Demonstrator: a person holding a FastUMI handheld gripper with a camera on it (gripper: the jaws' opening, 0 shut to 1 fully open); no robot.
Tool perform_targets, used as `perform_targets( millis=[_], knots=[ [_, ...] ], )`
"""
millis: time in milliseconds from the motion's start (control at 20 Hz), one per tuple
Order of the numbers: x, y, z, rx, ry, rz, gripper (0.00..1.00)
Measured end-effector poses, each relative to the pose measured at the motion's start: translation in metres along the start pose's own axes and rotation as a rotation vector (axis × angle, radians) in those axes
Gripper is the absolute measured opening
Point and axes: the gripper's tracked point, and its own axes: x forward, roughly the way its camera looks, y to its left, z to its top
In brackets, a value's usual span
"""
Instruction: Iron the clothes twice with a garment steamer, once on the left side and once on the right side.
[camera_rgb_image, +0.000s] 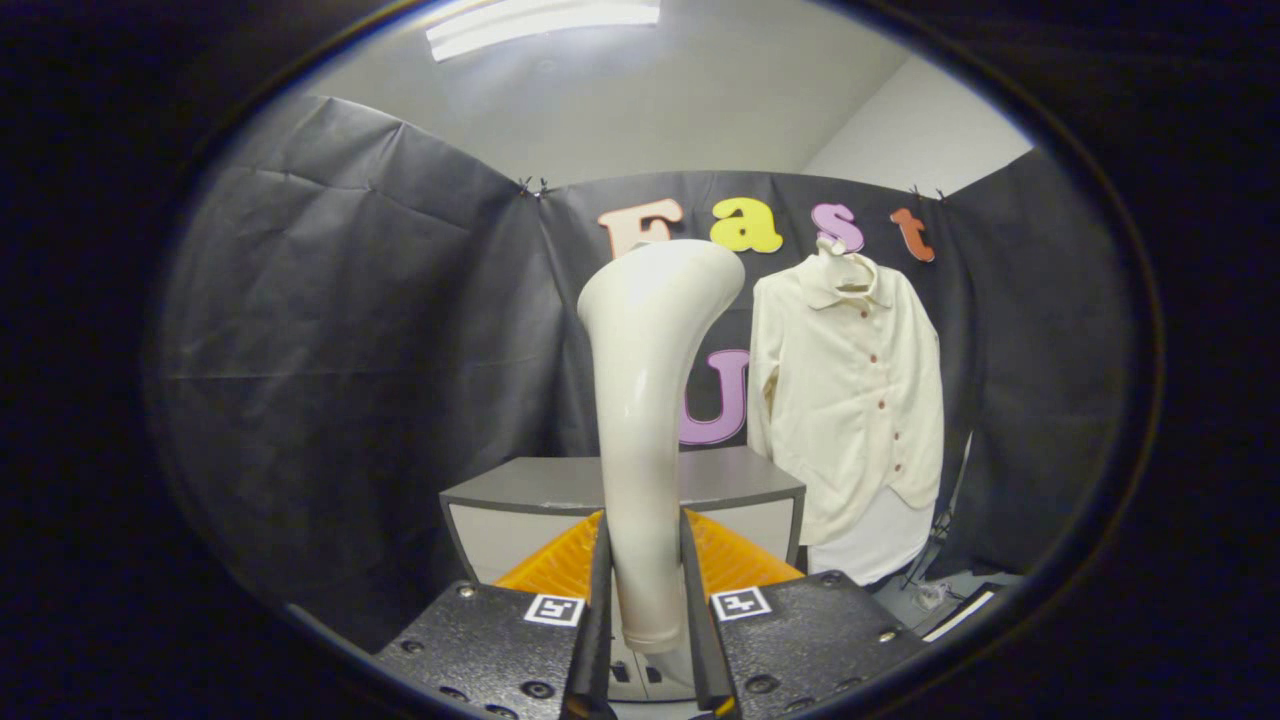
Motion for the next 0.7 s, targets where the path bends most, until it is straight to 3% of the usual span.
perform_targets(
  millis=[450,700],
  knots=[
    [0.013,-0.009,0.004,-0.083,-0.064,-0.039,0.32],
    [0.024,0.003,-0.001,-0.100,-0.063,-0.016,0.32]
  ],
)
